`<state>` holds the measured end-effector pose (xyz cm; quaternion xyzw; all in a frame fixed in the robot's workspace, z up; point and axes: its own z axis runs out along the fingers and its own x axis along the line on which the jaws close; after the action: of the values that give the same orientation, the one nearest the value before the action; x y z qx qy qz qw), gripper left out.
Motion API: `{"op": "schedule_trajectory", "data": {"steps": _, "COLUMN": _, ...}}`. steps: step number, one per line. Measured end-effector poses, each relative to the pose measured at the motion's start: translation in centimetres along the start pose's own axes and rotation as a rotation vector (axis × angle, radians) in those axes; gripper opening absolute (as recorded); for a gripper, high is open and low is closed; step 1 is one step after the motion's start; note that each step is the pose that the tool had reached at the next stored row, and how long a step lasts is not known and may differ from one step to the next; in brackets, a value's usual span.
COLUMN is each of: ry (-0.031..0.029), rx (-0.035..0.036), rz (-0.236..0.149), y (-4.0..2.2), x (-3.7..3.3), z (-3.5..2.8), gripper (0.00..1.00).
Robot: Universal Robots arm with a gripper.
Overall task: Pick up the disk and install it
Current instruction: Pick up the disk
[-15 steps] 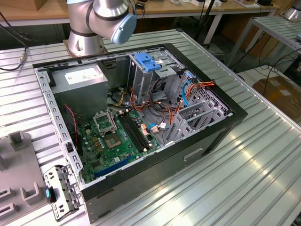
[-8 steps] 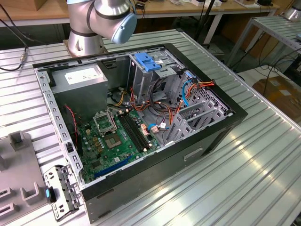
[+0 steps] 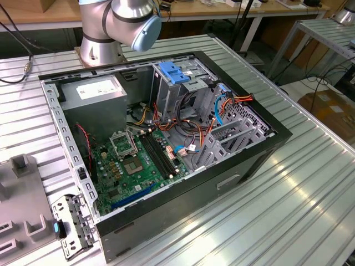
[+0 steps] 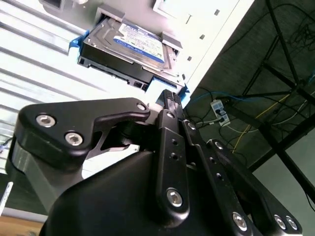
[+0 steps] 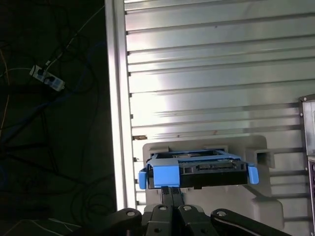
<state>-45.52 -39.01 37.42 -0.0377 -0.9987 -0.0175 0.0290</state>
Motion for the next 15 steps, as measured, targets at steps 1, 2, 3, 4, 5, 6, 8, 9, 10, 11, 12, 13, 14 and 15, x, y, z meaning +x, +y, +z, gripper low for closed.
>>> {"op": "schedule_trajectory", "data": {"steps": 1, "ry": -0.0003, "rx": 0.0007, "rz": -0.006, "y": 0.02, "x": -0.05, "z": 0.00, "gripper": 0.11}}
{"op": "schedule_trajectory", "data": {"steps": 2, "ry": -0.0002, "rx": 0.0014, "rz": -0.019, "y": 0.02, "x": -0.06, "z": 0.02, "gripper": 0.11}}
{"op": "schedule_trajectory", "data": {"steps": 3, "ry": 0.0007, "rx": 0.0029, "rz": -0.045, "y": 0.01, "x": -0.06, "z": 0.03, "gripper": 0.11}}
{"op": "schedule_trajectory", "data": {"steps": 4, "ry": 0.0014, "rx": 0.0041, "rz": -0.062, "y": 0.01, "x": -0.07, "z": 0.02, "gripper": 0.11}}
{"op": "schedule_trajectory", "data": {"steps": 5, "ry": 0.0026, "rx": 0.0059, "rz": -0.094, "y": 0.02, "x": -0.09, "z": 0.02, "gripper": 0.11}}
{"op": "schedule_trajectory", "data": {"steps": 6, "ry": 0.0031, "rx": 0.0070, "rz": -0.112, "y": 0.02, "x": -0.09, "z": 0.02, "gripper": 0.11}}
{"op": "schedule_trajectory", "data": {"steps": 8, "ry": 0.0050, "rx": 0.0106, "rz": -0.174, "y": 0.02, "x": -0.12, "z": 0.04, "gripper": 0.11}}
{"op": "schedule_trajectory", "data": {"steps": 9, "ry": 0.0063, "rx": 0.0127, "rz": -0.209, "y": 0.02, "x": -0.13, "z": 0.04, "gripper": 0.11}}
{"op": "schedule_trajectory", "data": {"steps": 10, "ry": 0.0069, "rx": 0.0139, "rz": -0.230, "y": 0.02, "x": -0.12, "z": 0.04, "gripper": 0.11}}
{"op": "schedule_trajectory", "data": {"steps": 11, "ry": 0.0074, "rx": 0.0148, "rz": -0.245, "y": 0.02, "x": -0.13, "z": 0.05, "gripper": 0.11}}
{"op": "schedule_trajectory", "data": {"steps": 12, "ry": 0.0082, "rx": 0.0162, "rz": -0.267, "y": 0.03, "x": -0.16, "z": 0.04, "gripper": 0.11}}
{"op": "schedule_trajectory", "data": {"steps": 13, "ry": 0.0087, "rx": 0.0171, "rz": -0.283, "y": 0.03, "x": -0.18, "z": 0.05, "gripper": 0.11}}
{"op": "schedule_trajectory", "data": {"steps": 14, "ry": 0.0094, "rx": 0.0184, "rz": -0.305, "y": 0.03, "x": -0.20, "z": 0.05, "gripper": 0.11}}
{"op": "schedule_trajectory", "data": {"steps": 15, "ry": 0.0098, "rx": 0.0192, "rz": -0.320, "y": 0.03, "x": -0.22, "z": 0.05, "gripper": 0.11}}
